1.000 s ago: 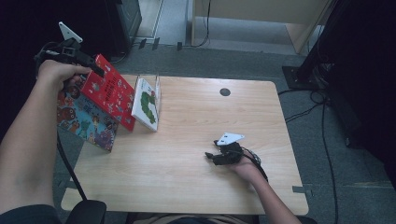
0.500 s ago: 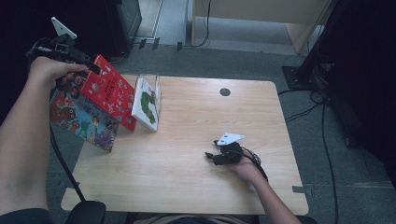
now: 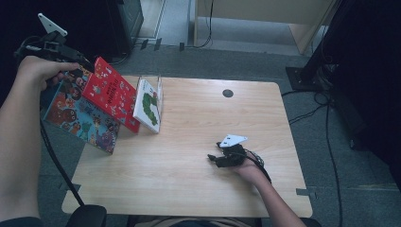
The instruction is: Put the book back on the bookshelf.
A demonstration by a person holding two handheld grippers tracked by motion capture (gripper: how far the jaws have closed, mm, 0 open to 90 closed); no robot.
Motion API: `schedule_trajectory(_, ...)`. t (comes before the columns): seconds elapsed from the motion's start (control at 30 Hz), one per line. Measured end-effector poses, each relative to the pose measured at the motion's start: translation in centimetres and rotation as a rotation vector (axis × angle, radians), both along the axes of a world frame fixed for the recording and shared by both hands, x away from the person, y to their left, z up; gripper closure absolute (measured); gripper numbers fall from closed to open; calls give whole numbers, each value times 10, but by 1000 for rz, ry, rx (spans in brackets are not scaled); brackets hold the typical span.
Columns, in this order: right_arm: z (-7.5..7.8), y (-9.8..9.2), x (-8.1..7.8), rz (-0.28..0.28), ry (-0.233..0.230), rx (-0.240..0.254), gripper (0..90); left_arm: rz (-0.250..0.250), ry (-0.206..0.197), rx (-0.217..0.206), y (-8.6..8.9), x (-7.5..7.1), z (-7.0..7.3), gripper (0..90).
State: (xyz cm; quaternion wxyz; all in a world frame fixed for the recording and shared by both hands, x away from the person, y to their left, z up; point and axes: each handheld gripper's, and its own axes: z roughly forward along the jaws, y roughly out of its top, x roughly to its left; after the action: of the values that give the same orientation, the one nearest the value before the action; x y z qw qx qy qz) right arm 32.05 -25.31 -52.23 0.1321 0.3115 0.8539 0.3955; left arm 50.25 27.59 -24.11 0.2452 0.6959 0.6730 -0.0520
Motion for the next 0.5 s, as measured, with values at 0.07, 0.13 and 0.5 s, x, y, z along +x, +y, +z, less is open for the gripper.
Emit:
schedule_trajectory(0.07,0,0,0,4,0,0,337,-16,-15,5,-3,-2,1,421)
schedule_trajectory(0.13,0,0,0,6,1,-3,327,-27,-22,-1,-5,-3,2,414)
schedule_trajectory(0.5,0,-1,-1,14,5,0,316,-78,-76,-57,-24,-18,12,404)
